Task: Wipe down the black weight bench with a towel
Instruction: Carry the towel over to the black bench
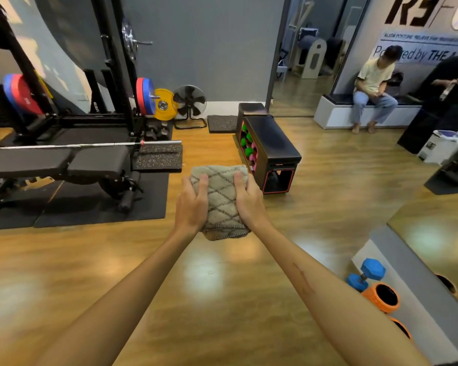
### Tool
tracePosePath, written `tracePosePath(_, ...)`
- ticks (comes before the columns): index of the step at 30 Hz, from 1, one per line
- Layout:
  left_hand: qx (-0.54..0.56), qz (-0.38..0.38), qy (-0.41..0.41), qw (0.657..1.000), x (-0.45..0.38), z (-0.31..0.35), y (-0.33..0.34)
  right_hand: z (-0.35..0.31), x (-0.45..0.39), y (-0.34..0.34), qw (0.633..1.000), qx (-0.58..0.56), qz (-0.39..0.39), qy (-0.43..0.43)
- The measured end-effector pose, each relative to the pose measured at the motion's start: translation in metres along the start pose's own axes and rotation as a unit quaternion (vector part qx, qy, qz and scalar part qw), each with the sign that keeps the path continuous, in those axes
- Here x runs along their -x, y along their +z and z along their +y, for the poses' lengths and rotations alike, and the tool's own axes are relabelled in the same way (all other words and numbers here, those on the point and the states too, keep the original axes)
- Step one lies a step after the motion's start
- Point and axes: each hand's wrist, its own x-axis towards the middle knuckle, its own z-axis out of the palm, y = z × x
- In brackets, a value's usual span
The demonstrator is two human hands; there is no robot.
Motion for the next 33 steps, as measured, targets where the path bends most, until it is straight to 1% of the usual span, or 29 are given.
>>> tracePosePath(6, -0.003, 0.017, 0.004, 1.000, -0.088, -0.024, 0.036, 0.029, -0.101, 0.019, 1.000, 0.001, -0.007, 0.003)
tracePosePath(11, -0.022, 0.016, -0.004, 1.000, -0.164, -0.049, 0.089, 0.067, -0.191, 0.018, 1.000, 0.004, -0.018, -0.002)
tracePosePath(16, -0.030, 0.027, -0.024, 0.999, -0.231, -0.051, 0.137, 0.082, -0.275, 0.008, 0.999, 0.002, -0.039, 0.014)
tracePosePath(18, -0.024, 0.021, -0.022, 0.999, -0.260, -0.050, 0.155, 0.087, -0.307, 0.003, 0.999, -0.002, -0.040, 0.012)
tracePosePath(24, -0.026, -0.013, -0.006, 1.000, -0.352, -0.048, 0.224, 0.112, -0.407, -0.021, 1.000, -0.011, -0.003, 0.021)
tracePosePath(29, -0.008, -0.047, 0.014, 0.999, -0.431, -0.042, 0.294, 0.138, -0.495, -0.049, 0.999, 0.003, 0.046, 0.019)
tracePosePath(33, 0.005, -0.104, 0.014, 0.995, -0.485, -0.037, 0.356, 0.156, -0.554, -0.084, 0.994, 0.015, 0.096, 0.048)
